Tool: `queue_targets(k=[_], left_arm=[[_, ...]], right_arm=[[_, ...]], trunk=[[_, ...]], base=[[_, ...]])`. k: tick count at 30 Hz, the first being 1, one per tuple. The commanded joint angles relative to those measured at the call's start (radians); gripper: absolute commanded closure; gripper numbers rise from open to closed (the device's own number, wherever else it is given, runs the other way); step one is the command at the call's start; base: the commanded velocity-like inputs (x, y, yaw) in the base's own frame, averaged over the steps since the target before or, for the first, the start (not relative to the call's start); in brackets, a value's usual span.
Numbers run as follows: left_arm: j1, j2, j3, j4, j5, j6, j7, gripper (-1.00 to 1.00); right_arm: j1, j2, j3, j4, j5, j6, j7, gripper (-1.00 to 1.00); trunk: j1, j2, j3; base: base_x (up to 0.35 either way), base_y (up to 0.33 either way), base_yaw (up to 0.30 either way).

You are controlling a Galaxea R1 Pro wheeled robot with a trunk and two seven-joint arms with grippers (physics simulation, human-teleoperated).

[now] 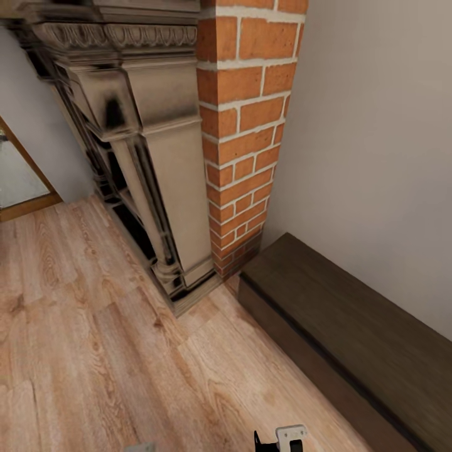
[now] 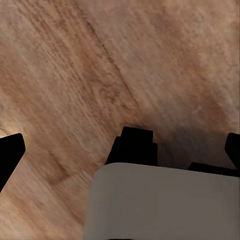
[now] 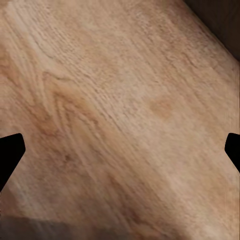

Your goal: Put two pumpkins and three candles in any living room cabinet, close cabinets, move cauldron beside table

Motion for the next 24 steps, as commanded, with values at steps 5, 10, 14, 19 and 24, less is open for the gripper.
queue_targets(k=[5,10,14,19,24], left_arm=[[0.0,0.002,0.0,0.003,0.0,0.0,0.0,-1.0],[0.0,0.009,0.0,0.007,0.0,0.0,0.0,-1.0],[0.004,0.01,0.0,0.007,0.0,0.0,0.0,-1.0],[0.006,0.011,0.0,0.008,0.0,0.001,0.0,-1.0],[0.006,0.012,0.0,0.023,-0.001,0.0,0.0,-1.0]], right_arm=[[0.0,0.003,0.001,0.0,-0.001,0.0,0.001,-1.0],[0.0,0.007,0.001,0.001,-0.002,0.001,0.0,-1.0],[0.0,0.001,0.0,0.003,-0.004,0.001,-0.001,-1.0],[0.0,-0.026,-0.001,0.027,-0.007,0.001,-0.009,-1.0],[0.002,-0.071,-0.002,0.054,-0.007,0.003,-0.02,-1.0]], trunk=[[0.0,0.0,0.008],[0.0,0.0,0.016],[0.0,0.0,0.022],[0.0,0.0,0.03],[0.0,0.0,0.037]], base=[[0.0,0.0,0.064],[0.0,0.0,0.063],[0.0,0.0,0.063],[0.0,0.0,0.065],[0.0,0.0,0.078]])
